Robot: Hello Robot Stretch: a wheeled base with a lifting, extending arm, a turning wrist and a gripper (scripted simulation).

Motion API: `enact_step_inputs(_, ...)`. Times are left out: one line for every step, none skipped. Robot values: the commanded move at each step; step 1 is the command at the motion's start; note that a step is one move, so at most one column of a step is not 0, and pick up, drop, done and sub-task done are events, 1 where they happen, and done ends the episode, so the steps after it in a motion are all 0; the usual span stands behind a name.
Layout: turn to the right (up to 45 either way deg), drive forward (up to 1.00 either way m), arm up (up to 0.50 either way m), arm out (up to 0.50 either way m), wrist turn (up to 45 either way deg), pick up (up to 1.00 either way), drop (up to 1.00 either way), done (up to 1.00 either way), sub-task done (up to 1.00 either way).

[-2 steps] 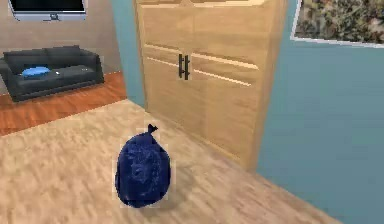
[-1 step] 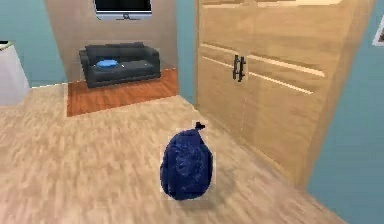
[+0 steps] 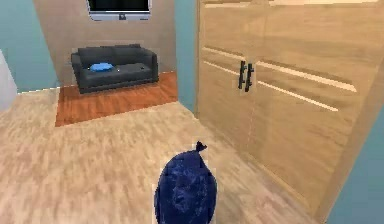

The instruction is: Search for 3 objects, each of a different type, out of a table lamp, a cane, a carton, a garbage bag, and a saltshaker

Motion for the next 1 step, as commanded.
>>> enact_step_inputs(0.0, 0.0, 0.0, 0.0, 0.0, 0.0, 0.0, 0.0, 1.0)
